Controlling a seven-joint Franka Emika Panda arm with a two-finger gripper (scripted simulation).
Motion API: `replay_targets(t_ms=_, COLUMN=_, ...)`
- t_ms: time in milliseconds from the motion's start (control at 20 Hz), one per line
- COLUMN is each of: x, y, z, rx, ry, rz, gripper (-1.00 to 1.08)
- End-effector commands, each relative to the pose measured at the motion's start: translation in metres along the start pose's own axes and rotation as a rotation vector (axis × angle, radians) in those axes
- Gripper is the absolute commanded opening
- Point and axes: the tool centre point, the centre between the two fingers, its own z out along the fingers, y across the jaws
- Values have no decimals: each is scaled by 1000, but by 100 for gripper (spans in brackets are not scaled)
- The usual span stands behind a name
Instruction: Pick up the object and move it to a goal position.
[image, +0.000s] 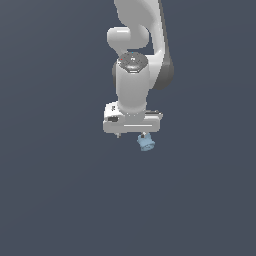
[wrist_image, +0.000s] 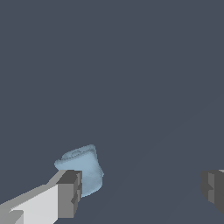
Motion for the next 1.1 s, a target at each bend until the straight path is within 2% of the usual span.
replay_targets(t_ms=0, x=0, y=0, z=0, rx=0, ry=0, rz=0, gripper=100)
replay_targets(t_ms=500, x=5, y=31, z=6, rx=-31, ry=6, rz=30, gripper=100)
replay_targets(t_ms=800, x=1, y=19, z=14, rx=-28, ry=3, rz=-1, gripper=100)
replay_targets(t_ms=1050, x=-12, y=-6, z=35, rx=-23, ry=-2, rz=-79, gripper=100)
